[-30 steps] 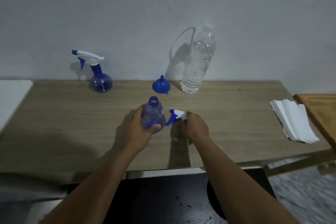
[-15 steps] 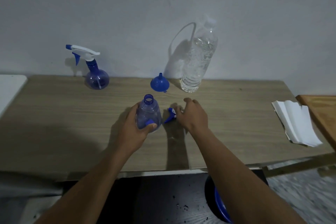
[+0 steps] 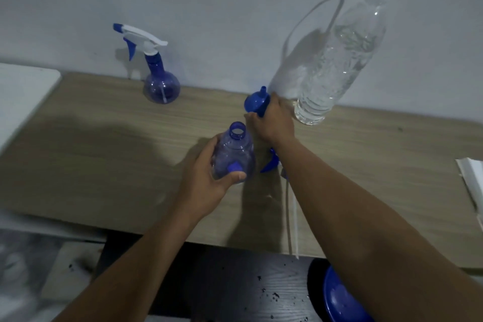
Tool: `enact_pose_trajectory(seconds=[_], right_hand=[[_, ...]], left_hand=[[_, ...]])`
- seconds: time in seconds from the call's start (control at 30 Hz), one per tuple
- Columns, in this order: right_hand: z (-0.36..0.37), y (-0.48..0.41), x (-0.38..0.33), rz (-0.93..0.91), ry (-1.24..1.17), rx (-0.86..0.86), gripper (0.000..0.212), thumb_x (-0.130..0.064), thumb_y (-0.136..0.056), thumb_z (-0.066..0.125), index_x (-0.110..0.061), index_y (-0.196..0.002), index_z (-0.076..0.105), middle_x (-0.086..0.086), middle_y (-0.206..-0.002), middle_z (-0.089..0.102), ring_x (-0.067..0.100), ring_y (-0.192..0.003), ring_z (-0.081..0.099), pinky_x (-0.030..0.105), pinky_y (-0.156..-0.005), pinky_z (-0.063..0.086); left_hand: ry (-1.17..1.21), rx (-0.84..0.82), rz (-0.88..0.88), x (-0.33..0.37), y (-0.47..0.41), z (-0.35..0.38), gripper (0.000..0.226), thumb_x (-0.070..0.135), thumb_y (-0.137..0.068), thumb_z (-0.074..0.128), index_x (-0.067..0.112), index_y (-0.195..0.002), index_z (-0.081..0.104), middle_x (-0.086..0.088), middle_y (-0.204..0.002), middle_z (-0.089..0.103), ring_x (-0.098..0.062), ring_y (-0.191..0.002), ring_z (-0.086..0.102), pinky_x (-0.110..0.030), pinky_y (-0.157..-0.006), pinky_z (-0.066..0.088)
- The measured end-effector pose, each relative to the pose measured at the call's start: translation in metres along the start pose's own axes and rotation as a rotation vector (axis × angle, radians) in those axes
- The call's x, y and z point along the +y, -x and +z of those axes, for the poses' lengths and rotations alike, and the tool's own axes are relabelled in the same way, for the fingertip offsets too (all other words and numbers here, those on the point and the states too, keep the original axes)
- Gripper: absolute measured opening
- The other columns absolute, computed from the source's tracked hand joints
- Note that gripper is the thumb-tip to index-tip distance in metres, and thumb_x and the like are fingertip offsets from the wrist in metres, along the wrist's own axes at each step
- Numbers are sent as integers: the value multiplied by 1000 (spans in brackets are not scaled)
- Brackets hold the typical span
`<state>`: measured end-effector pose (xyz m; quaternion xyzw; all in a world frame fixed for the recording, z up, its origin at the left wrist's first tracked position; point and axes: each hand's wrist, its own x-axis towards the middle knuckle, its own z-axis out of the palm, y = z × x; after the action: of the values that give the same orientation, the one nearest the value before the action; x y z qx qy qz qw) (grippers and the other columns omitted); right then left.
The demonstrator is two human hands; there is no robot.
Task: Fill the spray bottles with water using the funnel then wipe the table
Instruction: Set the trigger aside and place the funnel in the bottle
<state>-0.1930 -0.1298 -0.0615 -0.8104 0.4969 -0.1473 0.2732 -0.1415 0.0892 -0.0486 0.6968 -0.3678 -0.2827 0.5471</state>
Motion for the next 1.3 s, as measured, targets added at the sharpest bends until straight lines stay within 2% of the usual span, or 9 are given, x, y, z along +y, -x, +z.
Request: enact_pose_trajectory(seconds=[0.13,0.33,0.43,0.6,0.73,0.87,1.0,1.17,1.3], right_hand=[[-3,-8,1,-32,112,8,47,-31,-88,69,-6,-126,55,14,-122,63,34,-116,56,41,-95,44],[-12,-8,-2,-21,38,-20,65,-32,-79,73,-10,-134,47,14,-123,62,35,-113,59,41,-91,49],[-12,-12,-4,-57,101,-59,59,-32,-82,71,-13,-135,51,12,-120,65,33,-110,61,35,-86,46],[-20,-2,-3,-4,-6,-41,59,-39,-79,78,-13,-126,53,10,-119,65,31,-107,62,37,-83,50],[-48,24,-11,-13,-189,16,75,-38,-75,82,-19,-139,47,4,-129,62,25,-112,62,42,-92,53],[-84,56,-24,7,-379,62,75,-39,-71,86,-22,-138,55,-5,-124,66,13,-101,68,31,-87,55],[-114,89,-43,38,-536,126,56,-37,-68,90,-21,-113,61,-9,-106,66,3,-87,66,20,-71,49],[-129,114,-60,-29,-670,52,73,-34,-71,90,-39,-135,54,-3,-113,66,9,-96,67,32,-86,56],[-136,129,-74,-93,-667,-1,57,-31,-76,87,-29,-129,65,-2,-109,72,7,-94,70,24,-82,55]], left_hand=[[10,-20,1,4,0,-1,75,7,-72,86,24,-137,51,18,-124,64,-4,-116,61,-29,-97,53],[9,-31,-16,5,2,-3,74,11,-72,86,26,-136,51,14,-125,64,-6,-115,62,-38,-98,54],[12,-35,-20,2,0,-3,78,12,-72,87,28,-138,50,14,-127,63,-6,-117,62,-38,-99,53],[-10,-15,-14,4,2,-4,80,16,-70,88,31,-139,49,21,-125,63,0,-115,61,-26,-96,52],[-38,-6,-9,15,6,-5,76,15,-71,87,31,-136,51,29,-120,61,11,-110,58,-9,-88,48],[-59,-23,-16,23,9,-6,74,12,-73,85,30,-135,51,29,-116,59,22,-101,54,2,-77,40],[-56,-40,-37,19,9,-7,77,13,-72,85,29,-138,50,19,-121,64,12,-106,59,-3,-80,45],[-49,-39,-50,12,7,-6,76,11,-71,85,30,-136,51,20,-119,64,3,-109,61,-9,-81,47],[-51,-52,-47,8,4,-6,81,18,-70,86,30,-140,48,14,-129,62,-6,-118,60,-35,-97,52]])
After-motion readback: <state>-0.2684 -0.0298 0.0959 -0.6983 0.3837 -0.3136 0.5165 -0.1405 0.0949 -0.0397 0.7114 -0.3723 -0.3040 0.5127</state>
